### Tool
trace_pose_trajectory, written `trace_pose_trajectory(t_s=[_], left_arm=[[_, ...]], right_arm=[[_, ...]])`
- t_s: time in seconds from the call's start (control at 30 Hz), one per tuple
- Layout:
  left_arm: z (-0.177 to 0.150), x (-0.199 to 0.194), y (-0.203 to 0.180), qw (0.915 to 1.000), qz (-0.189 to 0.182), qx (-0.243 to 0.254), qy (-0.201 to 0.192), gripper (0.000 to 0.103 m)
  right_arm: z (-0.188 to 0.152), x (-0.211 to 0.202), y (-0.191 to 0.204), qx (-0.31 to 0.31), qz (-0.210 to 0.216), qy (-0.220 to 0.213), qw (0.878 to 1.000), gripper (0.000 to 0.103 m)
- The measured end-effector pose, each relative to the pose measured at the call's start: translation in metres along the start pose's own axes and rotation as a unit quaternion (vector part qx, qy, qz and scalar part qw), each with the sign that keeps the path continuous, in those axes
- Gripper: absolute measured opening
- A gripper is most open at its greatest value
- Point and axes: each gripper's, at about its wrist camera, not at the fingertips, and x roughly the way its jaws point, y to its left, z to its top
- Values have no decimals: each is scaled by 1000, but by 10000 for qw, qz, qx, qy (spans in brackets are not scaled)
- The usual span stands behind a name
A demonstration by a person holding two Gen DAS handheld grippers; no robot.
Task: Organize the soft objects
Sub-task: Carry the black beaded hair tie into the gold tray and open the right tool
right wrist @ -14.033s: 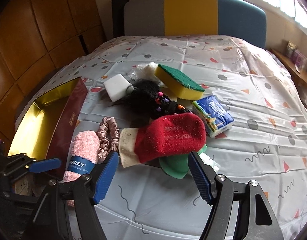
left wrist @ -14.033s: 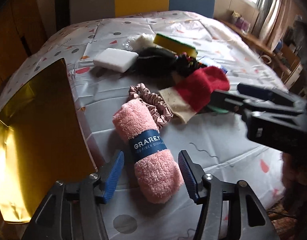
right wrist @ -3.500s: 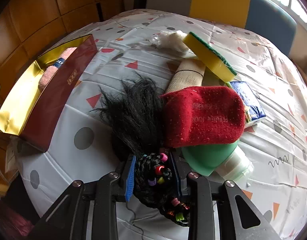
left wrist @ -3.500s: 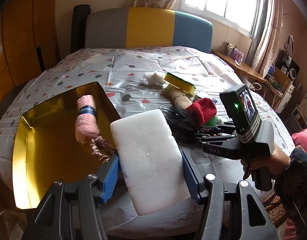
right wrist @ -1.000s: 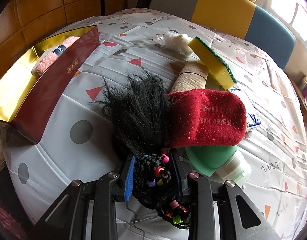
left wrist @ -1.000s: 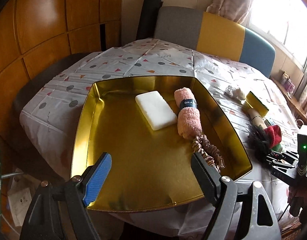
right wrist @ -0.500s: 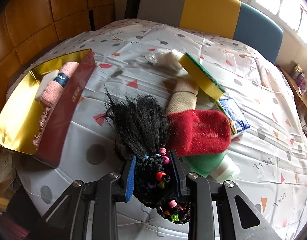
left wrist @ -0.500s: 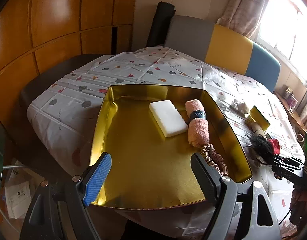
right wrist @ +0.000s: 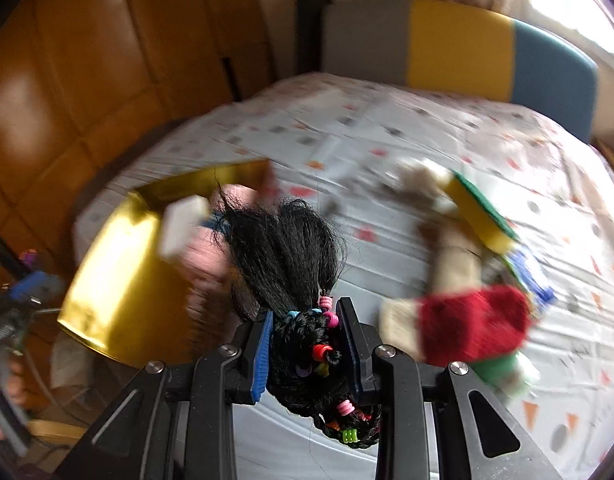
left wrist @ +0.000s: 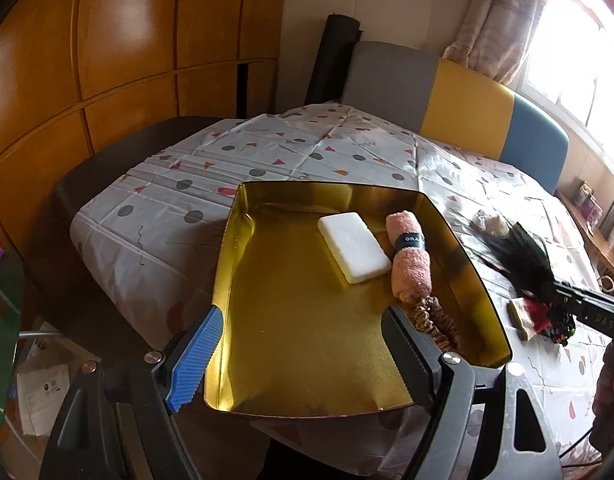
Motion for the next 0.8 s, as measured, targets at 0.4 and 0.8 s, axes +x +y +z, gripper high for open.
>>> trace_pose_trajectory(t_s=[0.4,0.8], left_arm=[[0,1,11,9999,48,-98,37,83],[-1,2,20,9998,128,-150,58,83]], right_arm=[[23,41,101,-517,1050,318,9926,30],[15,114,137,-788,788,1107,9876,31]])
